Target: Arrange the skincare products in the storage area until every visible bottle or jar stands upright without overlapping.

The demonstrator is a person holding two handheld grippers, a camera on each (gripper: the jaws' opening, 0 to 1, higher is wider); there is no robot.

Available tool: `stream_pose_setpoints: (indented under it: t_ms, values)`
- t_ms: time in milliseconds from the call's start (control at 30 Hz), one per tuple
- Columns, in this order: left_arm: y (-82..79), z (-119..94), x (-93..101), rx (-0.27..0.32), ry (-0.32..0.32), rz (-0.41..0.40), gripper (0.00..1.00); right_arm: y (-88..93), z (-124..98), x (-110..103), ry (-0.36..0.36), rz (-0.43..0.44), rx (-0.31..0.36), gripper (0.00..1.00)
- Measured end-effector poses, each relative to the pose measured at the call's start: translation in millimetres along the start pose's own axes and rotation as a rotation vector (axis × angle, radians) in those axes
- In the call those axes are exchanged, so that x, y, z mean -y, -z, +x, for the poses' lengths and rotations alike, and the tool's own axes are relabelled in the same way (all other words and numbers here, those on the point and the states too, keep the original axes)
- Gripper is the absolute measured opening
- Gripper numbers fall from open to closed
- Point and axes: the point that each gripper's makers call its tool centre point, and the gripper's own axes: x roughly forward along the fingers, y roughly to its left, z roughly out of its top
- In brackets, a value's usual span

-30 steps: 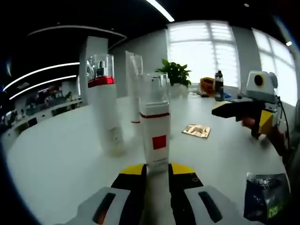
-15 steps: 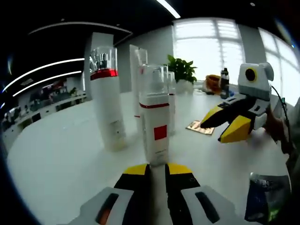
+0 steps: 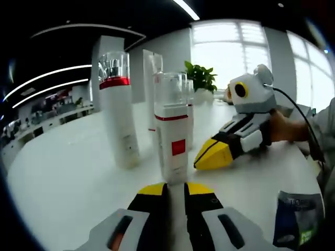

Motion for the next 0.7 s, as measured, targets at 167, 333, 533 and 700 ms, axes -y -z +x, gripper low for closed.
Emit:
stream_pose_setpoints:
  t_ms: [167,333,533,700]
  values:
    - [-0.3,0.3,1.1,-0.006,0.006,0.006,0.14,1.0,8.8,0.7,0.010,-0.014,-0.030,0.00]
    - [0.3,-1.0,2.1,-0.009,0.013,0.000,0.14,-1.1,11.5,5.4,0.029,-0.038,-0.038,0.00]
    - [-0.3,-0.4,5.2,-0.006,0.021,0.004,0.14,-2.6,15.0,4.6,0.026,-0.056,-0.048,0.00]
    - [-7.5,-5.1,-7.9,0.011,-0.018,0.011,0.14,-7.2,10.9,8.9,0.045,-0.072,-0.036,0.00]
